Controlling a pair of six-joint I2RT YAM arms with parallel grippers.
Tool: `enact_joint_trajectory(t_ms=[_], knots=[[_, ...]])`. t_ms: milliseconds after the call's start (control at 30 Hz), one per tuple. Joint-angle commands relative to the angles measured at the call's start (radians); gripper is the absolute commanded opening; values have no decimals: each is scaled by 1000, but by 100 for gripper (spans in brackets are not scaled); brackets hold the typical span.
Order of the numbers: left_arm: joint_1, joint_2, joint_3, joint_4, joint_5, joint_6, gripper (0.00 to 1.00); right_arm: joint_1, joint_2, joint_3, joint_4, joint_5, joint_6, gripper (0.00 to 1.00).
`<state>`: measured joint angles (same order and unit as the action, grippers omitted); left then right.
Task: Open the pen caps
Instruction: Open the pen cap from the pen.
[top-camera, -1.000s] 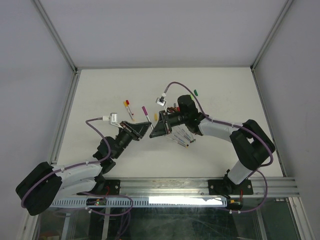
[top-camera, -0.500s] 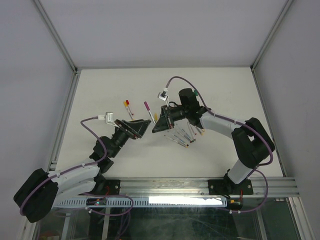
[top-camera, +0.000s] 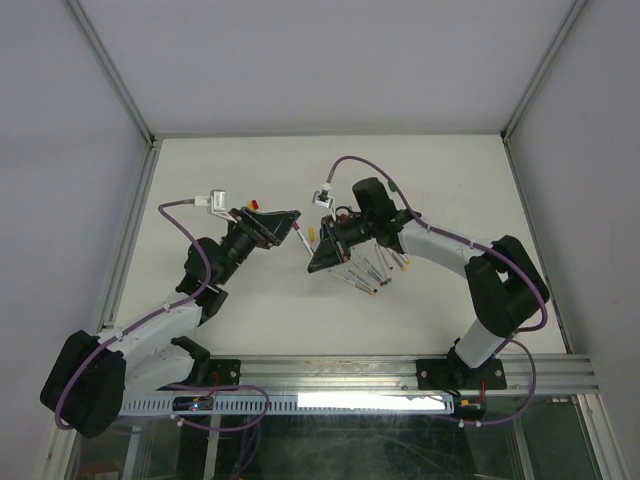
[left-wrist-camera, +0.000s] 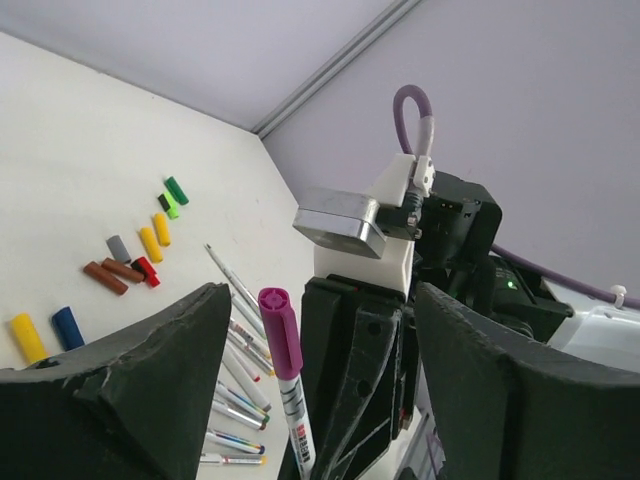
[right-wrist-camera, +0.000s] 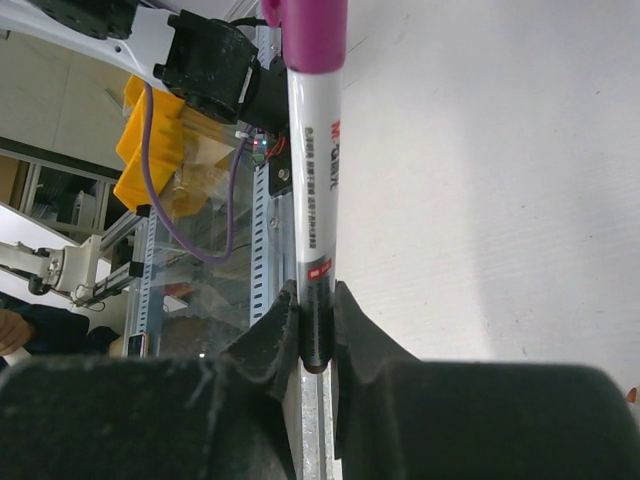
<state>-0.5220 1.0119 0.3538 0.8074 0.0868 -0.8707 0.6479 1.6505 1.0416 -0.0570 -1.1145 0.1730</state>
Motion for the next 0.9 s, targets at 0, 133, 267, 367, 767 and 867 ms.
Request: enact_joint_trajectory(t_ms=[0, 133, 267, 367, 767, 867], knots=[[5, 24, 62, -61, 18, 8, 69, 8, -47, 58, -36, 27, -70, 0], [6, 45, 74, -101, 19, -3, 58, 9, -51, 61, -46, 45, -76, 0], [5, 75, 83, -95, 50, -12, 47, 12, -49, 66, -61, 65, -87, 0], [5, 90, 87, -94, 62, -13, 33, 16, -50, 74, -85, 83, -108, 0], [5, 71, 54, -17, 95, 39, 0, 23, -106, 131, -236, 207, -276, 45], [5, 64, 20, 78, 137, 39, 0, 23, -144, 159, -297, 264, -360, 53]])
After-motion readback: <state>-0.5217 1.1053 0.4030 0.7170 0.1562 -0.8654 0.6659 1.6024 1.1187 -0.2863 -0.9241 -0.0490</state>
